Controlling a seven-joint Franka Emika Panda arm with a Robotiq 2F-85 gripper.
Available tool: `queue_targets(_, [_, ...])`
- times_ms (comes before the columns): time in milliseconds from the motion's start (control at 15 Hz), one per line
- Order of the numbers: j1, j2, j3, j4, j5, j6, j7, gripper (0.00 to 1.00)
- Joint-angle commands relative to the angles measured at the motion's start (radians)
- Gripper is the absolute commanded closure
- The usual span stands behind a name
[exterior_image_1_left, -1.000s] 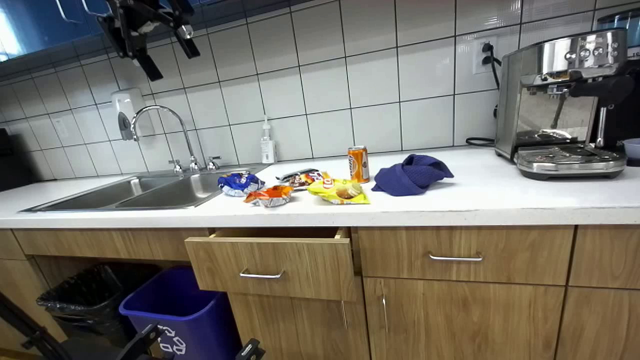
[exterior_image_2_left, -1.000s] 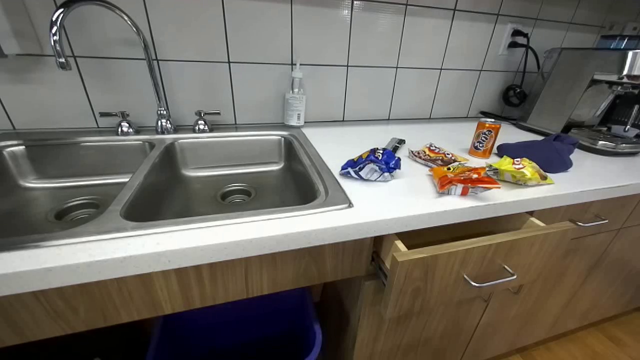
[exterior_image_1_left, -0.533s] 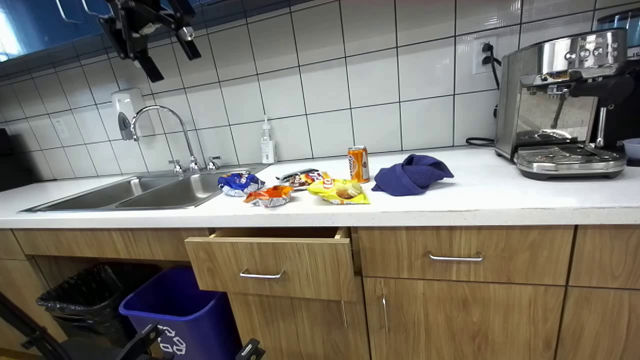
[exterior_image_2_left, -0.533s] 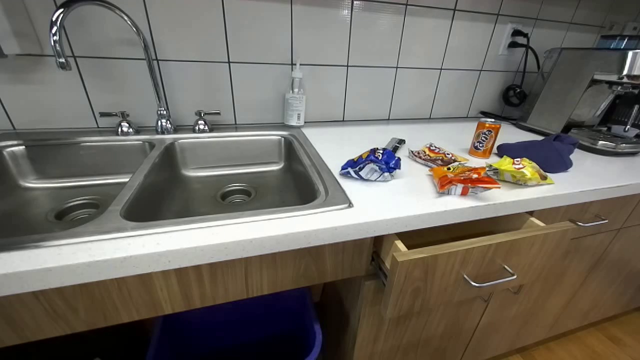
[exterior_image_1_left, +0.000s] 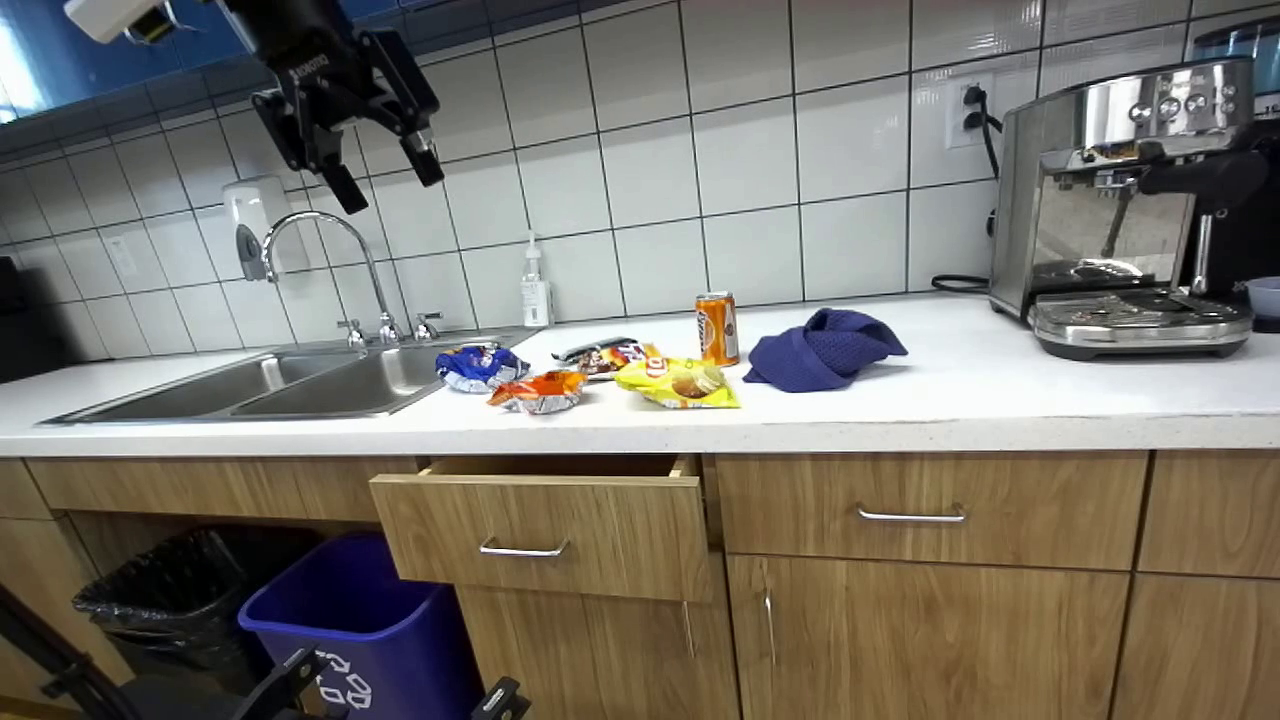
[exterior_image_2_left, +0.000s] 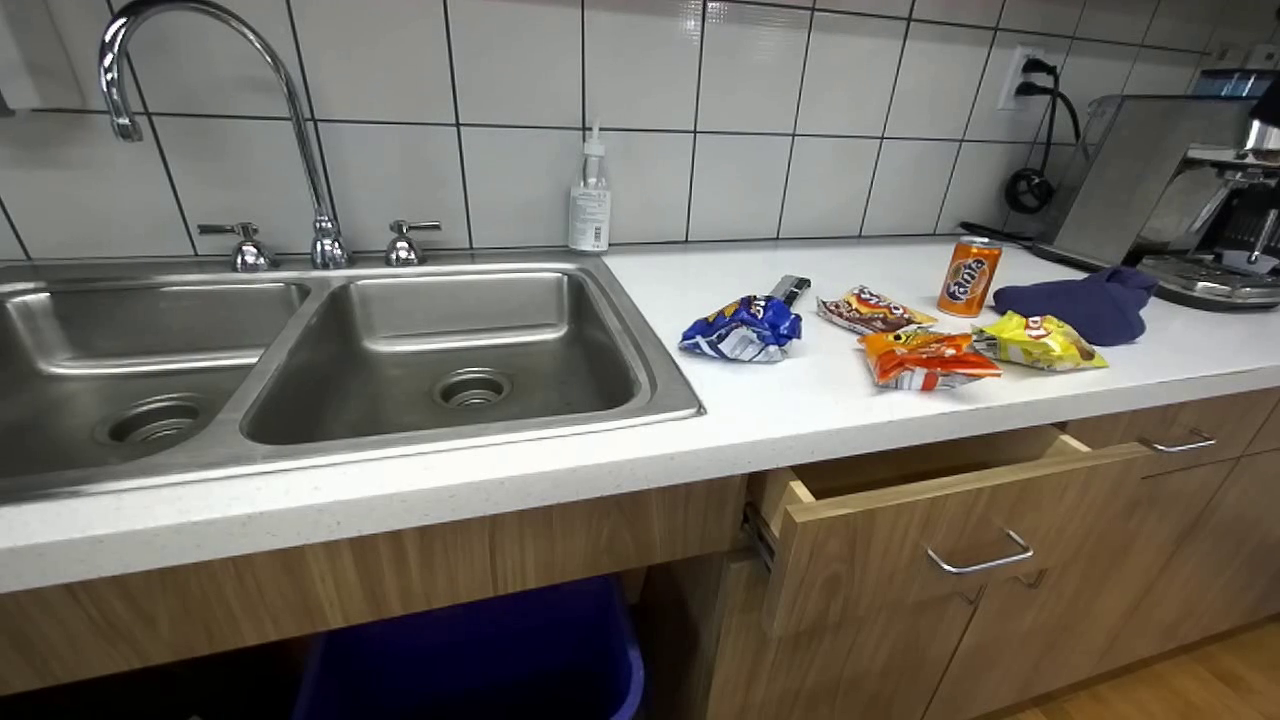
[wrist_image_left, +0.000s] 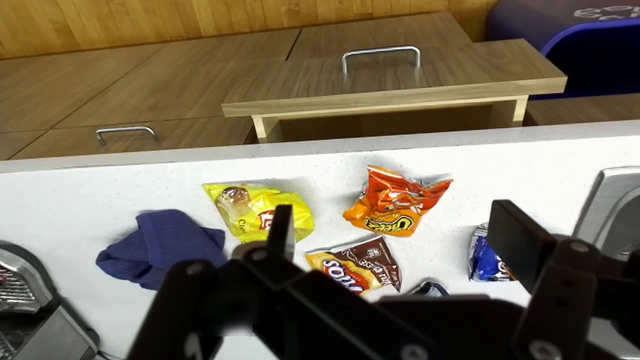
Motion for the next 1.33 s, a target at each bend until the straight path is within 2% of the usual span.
queue_targets(0, [0.009, 0.067, -0.046, -0.037, 0.01, 0.109, -0.054, 0.0])
queue_targets(467, [0.013, 0.245, -0.101, -0.043, 0.017, 0.246, -0.144, 0.0])
queue_targets(1267, [0.016, 0.558, -0.086, -0.002, 0.037, 0.468, -0.129, 0.0])
